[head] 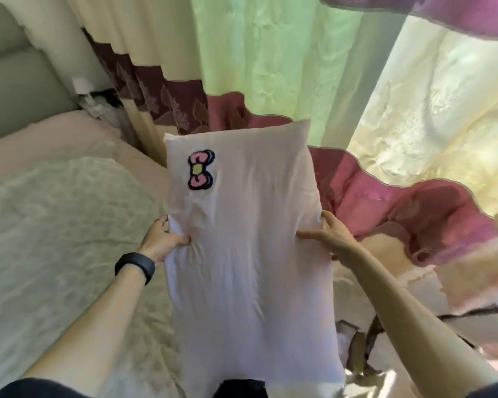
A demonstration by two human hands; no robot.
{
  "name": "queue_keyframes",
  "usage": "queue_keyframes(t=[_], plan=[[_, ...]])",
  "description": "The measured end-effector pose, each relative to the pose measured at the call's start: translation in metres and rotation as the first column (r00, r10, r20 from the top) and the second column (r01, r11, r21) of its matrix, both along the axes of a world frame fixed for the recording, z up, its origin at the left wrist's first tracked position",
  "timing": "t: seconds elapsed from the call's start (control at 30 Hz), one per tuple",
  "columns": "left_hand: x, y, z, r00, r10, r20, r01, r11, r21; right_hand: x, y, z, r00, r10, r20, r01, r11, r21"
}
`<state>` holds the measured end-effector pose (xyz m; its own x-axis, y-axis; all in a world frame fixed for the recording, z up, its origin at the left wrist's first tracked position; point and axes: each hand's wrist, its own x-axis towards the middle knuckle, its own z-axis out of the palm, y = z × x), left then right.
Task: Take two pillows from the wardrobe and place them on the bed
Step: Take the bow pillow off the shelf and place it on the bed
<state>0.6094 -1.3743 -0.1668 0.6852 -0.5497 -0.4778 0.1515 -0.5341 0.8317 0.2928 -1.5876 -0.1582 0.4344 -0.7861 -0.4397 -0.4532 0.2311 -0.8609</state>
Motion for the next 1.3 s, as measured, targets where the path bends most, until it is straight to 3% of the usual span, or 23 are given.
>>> queue_keyframes(t=[0.2,0.47,0.7,0.9,1.3], plan=[[0.093,-0.062,0.015,0.989,0.143,0.029,-0.144,0.99,0.013,0.12,-0.097,0.015,0.995,0.097,-0.001,-0.097,0.994,-0.059],[0.149,-0.104,0.019,0.911,0.411,0.023,-0.41,0.911,-0.039,0.263,-0.207,0.004,0.937,0.349,0.024,-0.345,0.934,-0.092],[0.147,-0.146,0.013,0.701,0.711,0.047,-0.71,0.703,-0.043,0.384,-0.296,-0.012,0.769,0.64,0.012,-0.638,0.768,-0.059],[0.116,-0.166,0.025,0.521,0.849,0.083,-0.849,0.526,-0.048,0.459,-0.324,0.001,0.601,0.799,-0.029,-0.796,0.596,-0.104],[0.128,-0.166,0.026,0.371,0.923,0.104,-0.923,0.379,-0.062,0.554,-0.312,0.011,0.436,0.9,-0.025,-0.899,0.433,-0.068]])
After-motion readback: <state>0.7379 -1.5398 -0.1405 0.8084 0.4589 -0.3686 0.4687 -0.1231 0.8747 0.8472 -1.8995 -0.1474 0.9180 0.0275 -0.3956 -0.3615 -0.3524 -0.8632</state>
